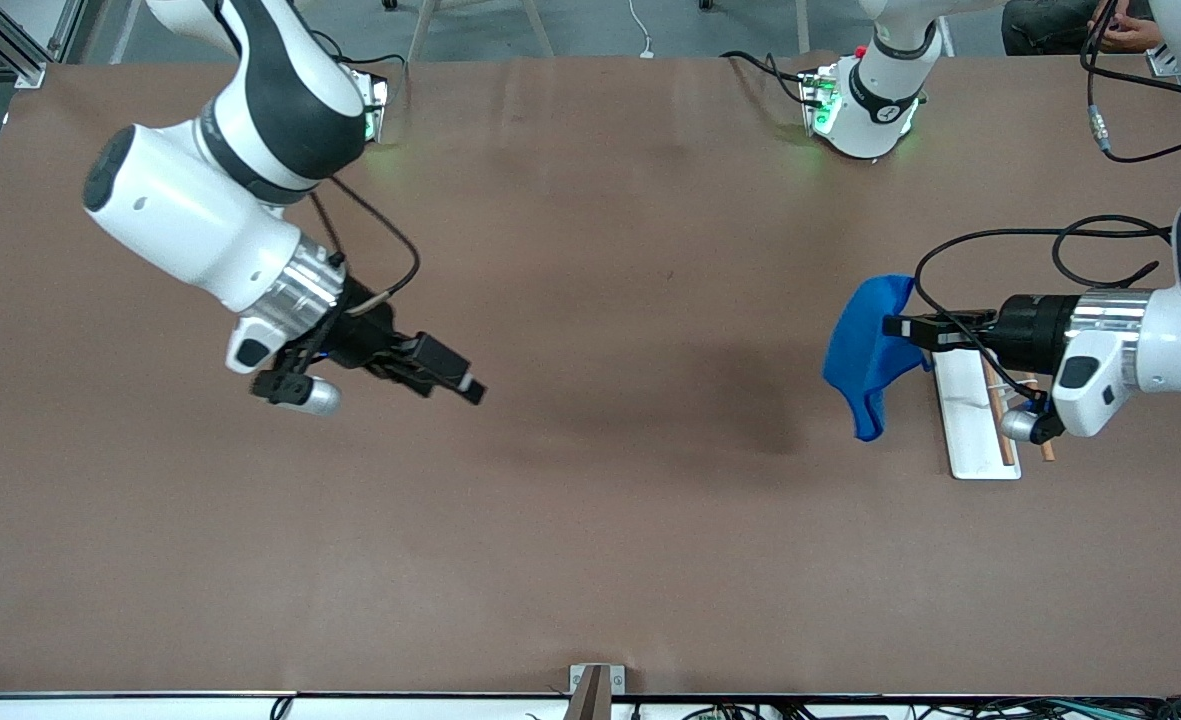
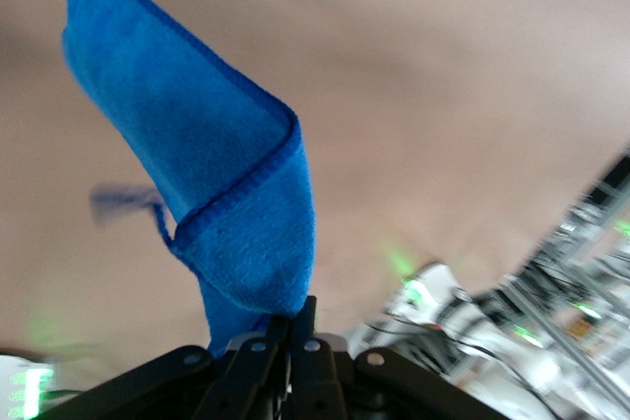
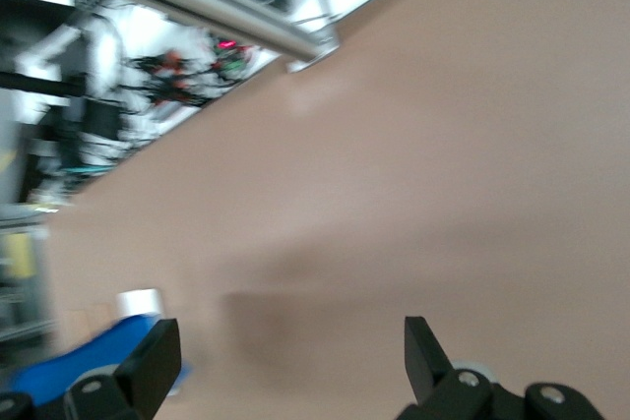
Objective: Right arm passes towel to left arm to hang
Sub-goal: 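Open the right gripper and withdraw it while the left gripper holds towel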
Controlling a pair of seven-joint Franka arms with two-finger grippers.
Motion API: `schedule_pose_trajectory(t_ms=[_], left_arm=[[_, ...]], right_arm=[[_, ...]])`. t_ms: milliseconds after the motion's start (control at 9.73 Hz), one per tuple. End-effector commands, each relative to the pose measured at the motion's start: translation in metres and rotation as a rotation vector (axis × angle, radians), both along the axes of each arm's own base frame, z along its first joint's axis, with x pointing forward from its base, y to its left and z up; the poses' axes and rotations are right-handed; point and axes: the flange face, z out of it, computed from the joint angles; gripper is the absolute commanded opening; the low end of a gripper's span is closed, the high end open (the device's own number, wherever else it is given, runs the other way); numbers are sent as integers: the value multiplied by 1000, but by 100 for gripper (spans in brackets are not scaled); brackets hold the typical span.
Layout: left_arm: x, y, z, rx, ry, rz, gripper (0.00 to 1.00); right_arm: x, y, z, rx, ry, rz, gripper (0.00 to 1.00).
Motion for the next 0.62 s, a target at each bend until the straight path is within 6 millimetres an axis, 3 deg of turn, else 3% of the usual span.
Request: schedule_pose_trajectory(t_ms=[0,103,206,514], left_arm=[[0,15,-19,134,-8,-26,0],[0,25,-23,190,-9,-36,0],[0,31,-28,231,-8,-52,0],[-1,50,-37,309,-23,-127,0]], right_arm=[[-12,-55,11,-294,3,47,100],[-14,-78,18,-368,16,83,100],[-16,-116,28,-404,39,116,100],[-44,-201,78,-443,67,177,100]])
